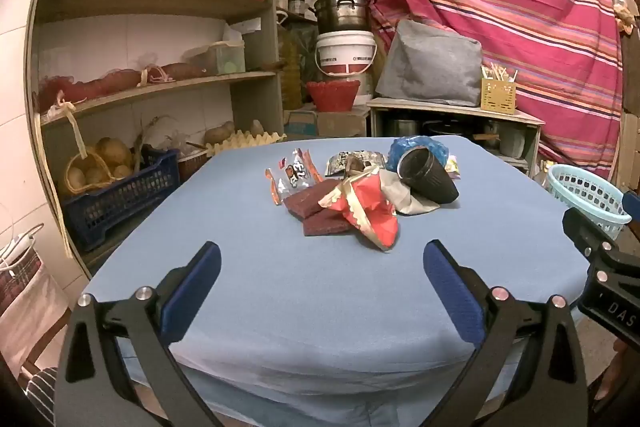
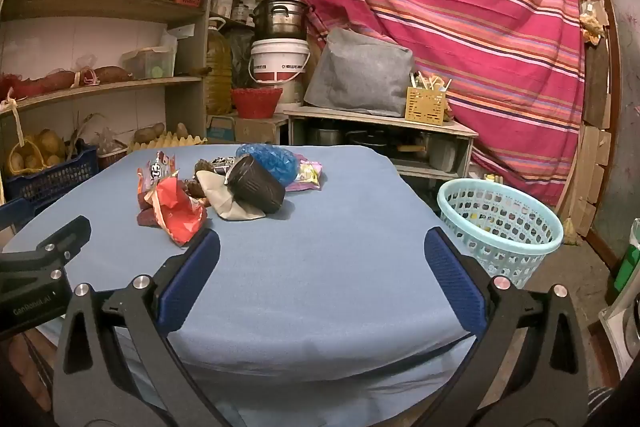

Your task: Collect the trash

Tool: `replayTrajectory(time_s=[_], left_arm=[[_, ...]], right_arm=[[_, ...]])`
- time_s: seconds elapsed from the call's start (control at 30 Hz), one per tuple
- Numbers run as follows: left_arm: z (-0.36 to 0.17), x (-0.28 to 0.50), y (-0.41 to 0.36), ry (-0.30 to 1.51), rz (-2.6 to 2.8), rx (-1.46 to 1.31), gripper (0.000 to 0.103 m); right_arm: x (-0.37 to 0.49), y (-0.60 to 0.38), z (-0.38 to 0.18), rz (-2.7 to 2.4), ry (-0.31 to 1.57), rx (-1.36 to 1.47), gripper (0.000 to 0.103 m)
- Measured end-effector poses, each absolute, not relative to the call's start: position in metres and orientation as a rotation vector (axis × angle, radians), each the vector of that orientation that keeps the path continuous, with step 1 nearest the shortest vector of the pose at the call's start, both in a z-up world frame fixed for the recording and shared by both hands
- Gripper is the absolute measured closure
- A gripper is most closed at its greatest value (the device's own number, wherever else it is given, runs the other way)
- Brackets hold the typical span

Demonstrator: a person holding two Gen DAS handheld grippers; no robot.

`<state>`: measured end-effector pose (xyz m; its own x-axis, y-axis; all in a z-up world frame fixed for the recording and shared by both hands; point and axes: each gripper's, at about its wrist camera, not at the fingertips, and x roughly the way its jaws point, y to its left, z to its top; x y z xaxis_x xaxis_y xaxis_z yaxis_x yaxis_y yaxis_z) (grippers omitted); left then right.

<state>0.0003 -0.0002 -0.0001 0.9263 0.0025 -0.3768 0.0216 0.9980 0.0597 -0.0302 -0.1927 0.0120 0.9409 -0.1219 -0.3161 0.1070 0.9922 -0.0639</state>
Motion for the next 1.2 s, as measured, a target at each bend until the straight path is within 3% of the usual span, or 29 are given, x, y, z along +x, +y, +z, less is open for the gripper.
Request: replayTrajectory(time_s=[1.2], left_arm=[[0.0001,0.0001,0.0001,0.384,-0.012,0.056,0.004]], right_arm=[[-0.0299,-0.191,0.0119,-0.117,0.329,-0.047,0.004]])
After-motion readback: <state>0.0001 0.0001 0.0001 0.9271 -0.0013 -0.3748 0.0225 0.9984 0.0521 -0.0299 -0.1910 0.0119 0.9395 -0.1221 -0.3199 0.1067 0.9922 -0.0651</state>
